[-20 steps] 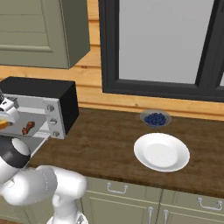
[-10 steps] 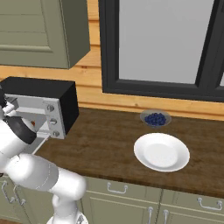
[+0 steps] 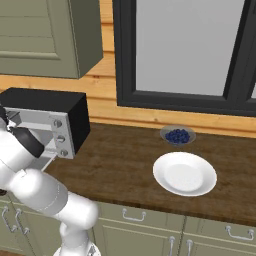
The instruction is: Pick up the kebab skewer and baguette bread, and place them inside the toaster oven. Close the toaster oven door and start by setting the timer.
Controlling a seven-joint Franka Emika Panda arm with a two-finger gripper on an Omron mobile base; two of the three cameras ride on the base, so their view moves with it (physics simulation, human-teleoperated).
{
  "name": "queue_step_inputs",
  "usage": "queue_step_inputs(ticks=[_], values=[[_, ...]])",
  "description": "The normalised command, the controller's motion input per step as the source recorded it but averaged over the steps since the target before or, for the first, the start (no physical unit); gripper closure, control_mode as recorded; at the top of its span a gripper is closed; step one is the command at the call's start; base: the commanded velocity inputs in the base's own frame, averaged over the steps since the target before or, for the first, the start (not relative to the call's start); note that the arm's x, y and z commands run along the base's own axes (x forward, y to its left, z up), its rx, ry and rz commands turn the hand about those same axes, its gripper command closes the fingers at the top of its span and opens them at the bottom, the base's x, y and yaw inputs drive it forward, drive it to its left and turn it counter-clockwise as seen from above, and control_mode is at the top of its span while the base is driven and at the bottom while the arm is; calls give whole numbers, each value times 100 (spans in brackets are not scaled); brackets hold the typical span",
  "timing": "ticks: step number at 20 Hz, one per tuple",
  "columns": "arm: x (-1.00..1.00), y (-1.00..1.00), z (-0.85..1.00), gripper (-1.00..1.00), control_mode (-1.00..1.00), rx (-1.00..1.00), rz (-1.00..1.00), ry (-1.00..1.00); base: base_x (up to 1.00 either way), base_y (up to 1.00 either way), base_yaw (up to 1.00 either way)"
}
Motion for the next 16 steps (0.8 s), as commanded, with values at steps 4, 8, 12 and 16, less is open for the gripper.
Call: queue_step_inputs(ticks=[4, 8, 12, 16], values=[[10, 16, -3, 100, -100, 0, 0, -12, 0, 0, 0], [11, 13, -13, 100, -100, 0, 0, -8, 0, 0, 0], [27, 1, -6, 100, -100, 0, 0, -6, 0, 0, 0], [29, 0, -2, 100, -100, 0, 0, -4, 0, 0, 0]])
